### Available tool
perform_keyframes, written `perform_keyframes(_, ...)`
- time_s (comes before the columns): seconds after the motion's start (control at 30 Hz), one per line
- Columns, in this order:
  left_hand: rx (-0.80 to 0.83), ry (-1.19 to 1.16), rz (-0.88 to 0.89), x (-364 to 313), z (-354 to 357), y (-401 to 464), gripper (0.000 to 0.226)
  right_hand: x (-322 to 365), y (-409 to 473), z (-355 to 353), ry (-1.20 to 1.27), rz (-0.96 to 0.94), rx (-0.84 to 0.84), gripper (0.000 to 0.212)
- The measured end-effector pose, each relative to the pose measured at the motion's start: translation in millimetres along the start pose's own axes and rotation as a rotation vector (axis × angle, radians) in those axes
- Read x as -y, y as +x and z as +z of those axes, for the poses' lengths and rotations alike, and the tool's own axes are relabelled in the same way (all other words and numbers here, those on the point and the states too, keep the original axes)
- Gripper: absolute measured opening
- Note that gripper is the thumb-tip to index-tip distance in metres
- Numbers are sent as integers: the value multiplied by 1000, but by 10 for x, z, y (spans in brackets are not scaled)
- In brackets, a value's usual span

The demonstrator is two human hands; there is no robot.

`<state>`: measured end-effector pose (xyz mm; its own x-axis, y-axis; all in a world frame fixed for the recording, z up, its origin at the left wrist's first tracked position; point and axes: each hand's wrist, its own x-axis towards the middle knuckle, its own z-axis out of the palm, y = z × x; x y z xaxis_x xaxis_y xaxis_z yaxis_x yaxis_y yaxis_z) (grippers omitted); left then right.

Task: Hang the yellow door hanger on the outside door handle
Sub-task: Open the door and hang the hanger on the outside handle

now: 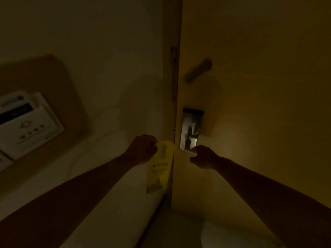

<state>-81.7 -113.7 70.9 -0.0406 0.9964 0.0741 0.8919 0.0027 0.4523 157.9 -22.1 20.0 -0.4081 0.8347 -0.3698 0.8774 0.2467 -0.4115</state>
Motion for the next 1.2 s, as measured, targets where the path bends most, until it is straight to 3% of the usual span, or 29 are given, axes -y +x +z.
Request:
perform_keyframes(0.17, 90, -26, -11, 249, 340, -319, 19, 80, 8, 275, -187, -28, -112, 68)
perform_keyframes(0.3, 111, -4, 6, 393, 397, -485, 23, 95, -31, 403, -316, -20, -161, 88)
perform_keyframes(0.67, 155, -37, -9, 679, 531, -856, 23, 152, -396, 916, -328, 33, -266, 104)
perform_keyframes(1.03, 211, -65, -87, 563, 630, -1737, 16, 142, -1289, 1387, -382, 50, -276, 106)
perform_keyframes(1.2, 347, -6, 9, 446, 735, -2494, 14, 96, -1907, 1683, -351, 72, -278, 108)
